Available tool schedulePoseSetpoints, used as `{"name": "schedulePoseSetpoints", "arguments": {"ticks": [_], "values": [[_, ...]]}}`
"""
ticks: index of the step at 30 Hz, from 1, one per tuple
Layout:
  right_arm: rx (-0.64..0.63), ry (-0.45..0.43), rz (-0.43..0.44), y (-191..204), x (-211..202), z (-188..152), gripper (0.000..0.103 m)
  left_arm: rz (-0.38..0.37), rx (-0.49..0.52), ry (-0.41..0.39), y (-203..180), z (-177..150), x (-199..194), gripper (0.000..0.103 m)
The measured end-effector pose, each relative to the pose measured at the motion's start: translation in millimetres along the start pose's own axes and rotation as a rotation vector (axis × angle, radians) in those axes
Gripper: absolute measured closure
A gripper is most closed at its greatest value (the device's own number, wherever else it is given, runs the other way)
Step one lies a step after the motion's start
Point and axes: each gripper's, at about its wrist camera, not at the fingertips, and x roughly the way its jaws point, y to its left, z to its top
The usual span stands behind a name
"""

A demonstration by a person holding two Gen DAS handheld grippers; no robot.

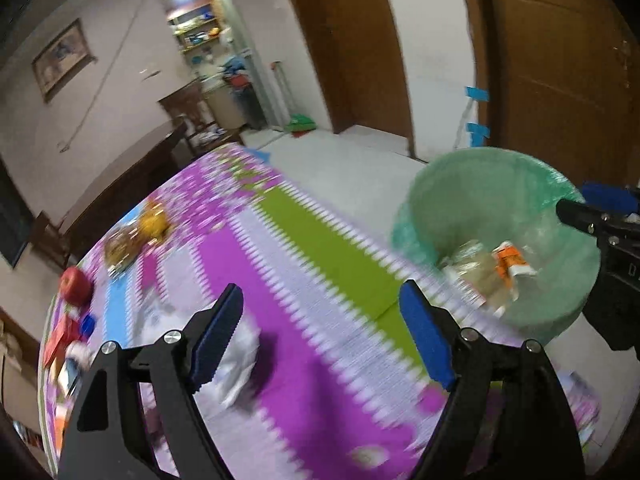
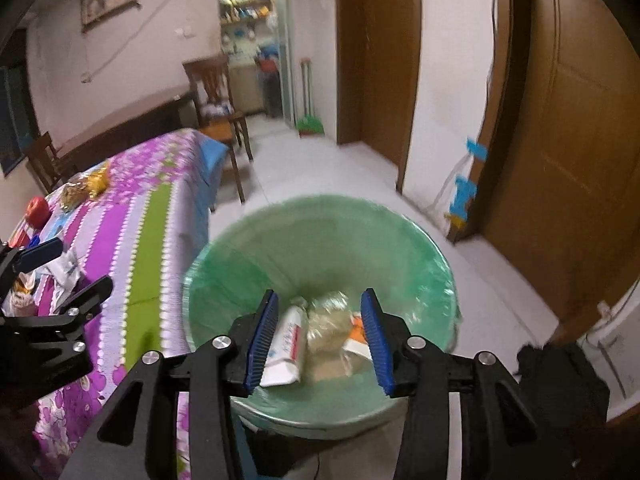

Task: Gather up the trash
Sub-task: 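Move both tools back over the table toward the remaining trash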

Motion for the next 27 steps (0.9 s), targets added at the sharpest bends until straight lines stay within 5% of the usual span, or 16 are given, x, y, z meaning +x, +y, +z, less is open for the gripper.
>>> {"name": "schedulePoseSetpoints", "arguments": {"ticks": [6,9,18,23,27], "values": [[-0.062,-0.039,0.083,51.1,-1.8,-7.1,0.052,0.059,-0.044,-0.009,56.2,-38.6,-23.5,0.025],[-0.106,-0.047,0.142,78.9,-0.7,-6.1,0.039,0.055,-0.075,-0.01,87.0,-61.7,-38.3,0.024],[-0.27,-0.053,0.305,173.8,3.8,11.6,0.035,0.099,-0.194,-0.007,166.9,-132.2,-75.8,0.023],[-0.426,-0.018,0.394,227.9,13.0,23.2,0.027,0.043,-0.201,0.005,203.3,-173.6,-91.3,0.023],[-0.546,0.034,0.456,261.1,26.2,30.9,0.013,-0.071,-0.185,0.01,221.8,-190.9,-92.4,0.023]]}}
